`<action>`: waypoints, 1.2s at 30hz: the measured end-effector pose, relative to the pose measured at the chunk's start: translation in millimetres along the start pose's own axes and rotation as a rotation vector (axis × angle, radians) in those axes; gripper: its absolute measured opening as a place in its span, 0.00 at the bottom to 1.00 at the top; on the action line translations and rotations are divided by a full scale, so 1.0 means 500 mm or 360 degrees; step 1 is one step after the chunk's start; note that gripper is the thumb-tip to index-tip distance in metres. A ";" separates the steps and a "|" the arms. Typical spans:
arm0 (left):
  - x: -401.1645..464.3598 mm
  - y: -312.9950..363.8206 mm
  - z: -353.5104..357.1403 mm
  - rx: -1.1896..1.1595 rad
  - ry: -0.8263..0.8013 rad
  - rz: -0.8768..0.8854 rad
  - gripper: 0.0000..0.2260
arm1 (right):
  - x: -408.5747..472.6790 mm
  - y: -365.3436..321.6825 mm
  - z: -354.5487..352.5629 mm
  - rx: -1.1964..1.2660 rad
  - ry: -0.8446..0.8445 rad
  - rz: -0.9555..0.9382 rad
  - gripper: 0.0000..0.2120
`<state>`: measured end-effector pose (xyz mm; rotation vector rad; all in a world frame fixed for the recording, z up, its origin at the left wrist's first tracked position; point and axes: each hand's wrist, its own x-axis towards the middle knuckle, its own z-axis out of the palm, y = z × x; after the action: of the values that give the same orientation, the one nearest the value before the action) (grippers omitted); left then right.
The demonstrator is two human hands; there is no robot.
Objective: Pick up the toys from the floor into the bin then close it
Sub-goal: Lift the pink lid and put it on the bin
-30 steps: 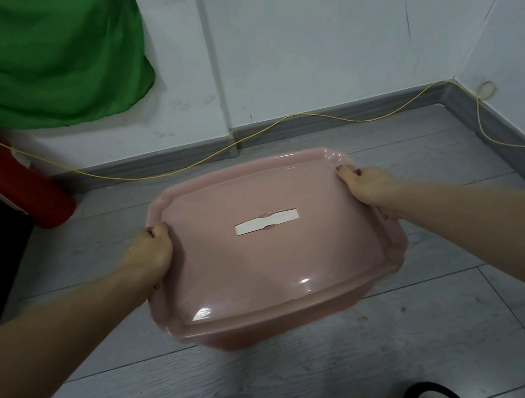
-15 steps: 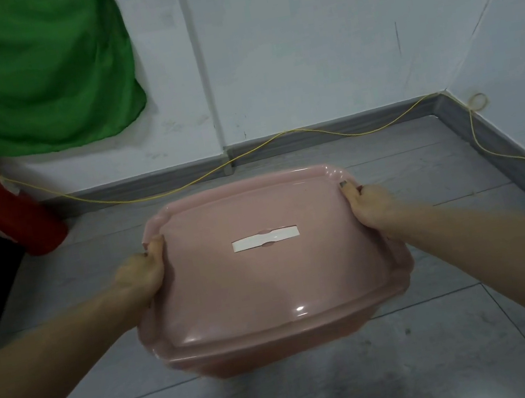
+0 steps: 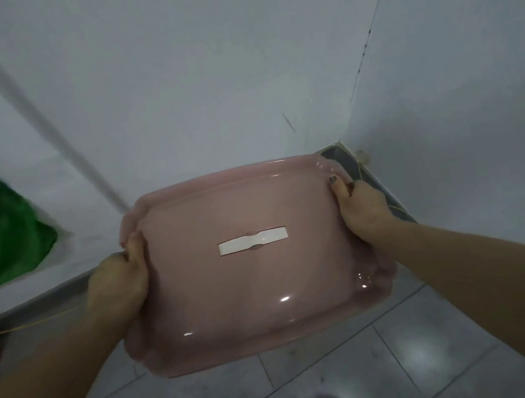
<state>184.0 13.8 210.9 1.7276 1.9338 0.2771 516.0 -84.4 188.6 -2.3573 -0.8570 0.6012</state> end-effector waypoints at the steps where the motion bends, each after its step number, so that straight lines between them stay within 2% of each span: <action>1: -0.001 0.049 -0.004 -0.0013 -0.0025 0.0014 0.34 | 0.022 -0.012 -0.046 -0.0009 0.0039 0.0009 0.29; 6: 0.013 0.249 0.022 -0.0051 -0.0126 -0.0075 0.34 | 0.151 -0.050 -0.222 -0.0182 0.0120 -0.0072 0.28; 10: 0.073 0.345 0.088 -0.0140 -0.0188 -0.0149 0.33 | 0.272 -0.044 -0.263 -0.0228 0.0141 -0.0073 0.28; 14: 0.155 0.401 0.182 -0.0165 -0.0259 -0.0152 0.32 | 0.391 0.013 -0.226 -0.0229 0.0177 -0.0006 0.27; 18: 0.220 0.414 0.298 -0.0162 -0.0225 -0.0184 0.29 | 0.497 0.090 -0.144 -0.0288 0.0208 0.0077 0.28; 28: 0.321 0.408 0.614 -0.0221 -0.0244 -0.0414 0.27 | 0.716 0.294 0.027 -0.0422 0.0288 -0.0020 0.21; 33: 0.356 0.416 0.673 -0.0206 -0.0135 -0.0474 0.26 | 0.759 0.318 0.070 -0.0541 0.0405 -0.0145 0.18; 36: 0.380 0.410 0.677 -0.0093 -0.0166 -0.0447 0.27 | 0.770 0.315 0.079 -0.0567 0.0429 -0.0180 0.17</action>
<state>523.9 166.8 -20.9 1.3833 2.0387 0.1359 830.4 91.7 -23.5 -2.6015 -1.0300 0.0818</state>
